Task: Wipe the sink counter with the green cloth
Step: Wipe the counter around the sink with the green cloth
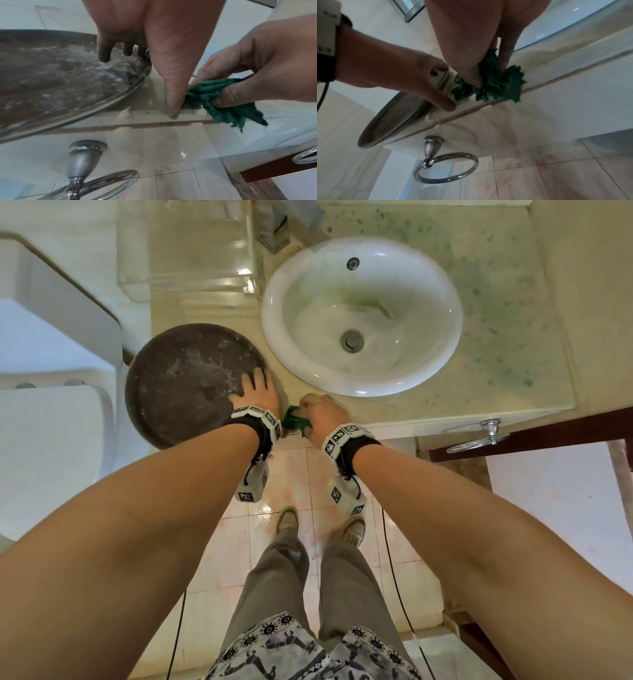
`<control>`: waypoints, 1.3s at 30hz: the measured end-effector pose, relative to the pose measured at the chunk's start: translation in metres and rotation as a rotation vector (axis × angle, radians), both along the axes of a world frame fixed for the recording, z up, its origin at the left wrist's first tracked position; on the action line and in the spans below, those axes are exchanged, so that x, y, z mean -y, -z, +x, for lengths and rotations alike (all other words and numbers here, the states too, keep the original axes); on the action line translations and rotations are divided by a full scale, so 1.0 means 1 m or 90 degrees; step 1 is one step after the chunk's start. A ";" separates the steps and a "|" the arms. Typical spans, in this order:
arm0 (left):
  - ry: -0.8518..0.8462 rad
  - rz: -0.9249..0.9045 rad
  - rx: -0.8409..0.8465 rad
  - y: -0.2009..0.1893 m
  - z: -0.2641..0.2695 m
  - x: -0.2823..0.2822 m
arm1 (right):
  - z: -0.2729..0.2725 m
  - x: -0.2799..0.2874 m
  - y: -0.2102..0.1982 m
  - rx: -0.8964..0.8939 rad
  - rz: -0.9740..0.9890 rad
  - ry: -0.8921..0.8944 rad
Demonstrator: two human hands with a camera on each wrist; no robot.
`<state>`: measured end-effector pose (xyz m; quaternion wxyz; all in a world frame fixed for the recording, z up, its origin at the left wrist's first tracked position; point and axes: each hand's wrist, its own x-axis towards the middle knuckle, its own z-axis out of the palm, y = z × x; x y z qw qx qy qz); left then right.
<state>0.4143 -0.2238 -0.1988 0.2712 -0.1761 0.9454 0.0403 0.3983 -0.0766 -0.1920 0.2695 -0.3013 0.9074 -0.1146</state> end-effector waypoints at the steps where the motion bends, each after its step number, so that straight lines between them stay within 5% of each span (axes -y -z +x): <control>1: 0.001 -0.007 0.000 -0.001 0.000 -0.003 | -0.002 -0.005 -0.002 -0.004 -0.003 0.005; 13: 0.035 -0.011 0.002 -0.018 -0.021 -0.080 | -0.037 -0.121 -0.030 -0.005 -0.096 0.315; 24: -0.167 -0.050 0.044 0.005 -0.029 -0.131 | -0.085 -0.211 -0.017 -0.085 -0.069 0.555; 30: -0.174 -0.058 0.047 0.004 -0.034 -0.136 | -0.105 -0.245 -0.011 -0.079 0.064 0.581; 39: -0.179 -0.067 0.041 0.014 -0.038 -0.138 | -0.092 -0.226 -0.004 -0.037 0.002 0.437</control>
